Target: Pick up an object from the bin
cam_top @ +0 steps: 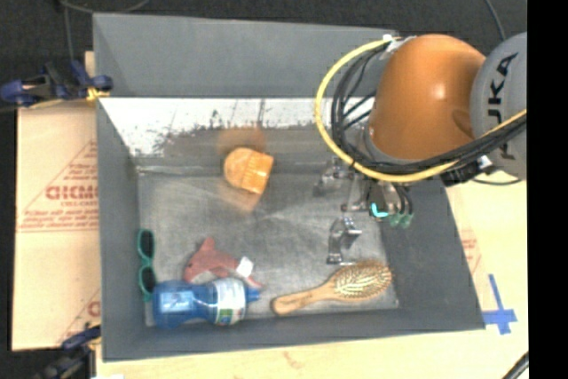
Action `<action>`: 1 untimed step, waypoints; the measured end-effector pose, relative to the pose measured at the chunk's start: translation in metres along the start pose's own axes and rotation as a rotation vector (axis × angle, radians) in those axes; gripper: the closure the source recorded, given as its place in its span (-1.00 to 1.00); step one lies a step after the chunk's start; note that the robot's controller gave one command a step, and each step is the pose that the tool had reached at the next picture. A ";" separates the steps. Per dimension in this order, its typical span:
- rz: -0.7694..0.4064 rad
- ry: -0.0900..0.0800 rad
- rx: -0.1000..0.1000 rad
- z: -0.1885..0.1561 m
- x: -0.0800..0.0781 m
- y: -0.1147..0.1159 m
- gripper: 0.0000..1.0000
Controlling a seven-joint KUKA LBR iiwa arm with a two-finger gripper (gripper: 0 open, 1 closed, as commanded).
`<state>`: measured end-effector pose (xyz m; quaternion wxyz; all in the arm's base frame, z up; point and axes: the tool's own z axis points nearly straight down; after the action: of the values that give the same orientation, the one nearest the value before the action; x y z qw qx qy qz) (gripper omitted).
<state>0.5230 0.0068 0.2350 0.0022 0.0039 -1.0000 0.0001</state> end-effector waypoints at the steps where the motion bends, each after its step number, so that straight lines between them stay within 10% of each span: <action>1: 0.000 -0.006 0.000 -0.004 -0.001 0.000 -1.00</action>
Offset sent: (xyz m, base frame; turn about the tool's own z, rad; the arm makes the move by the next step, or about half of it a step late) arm -0.0142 -0.0233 -0.1647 -0.3378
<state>0.5236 0.0068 0.2388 -0.0008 0.0039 -1.0000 0.0000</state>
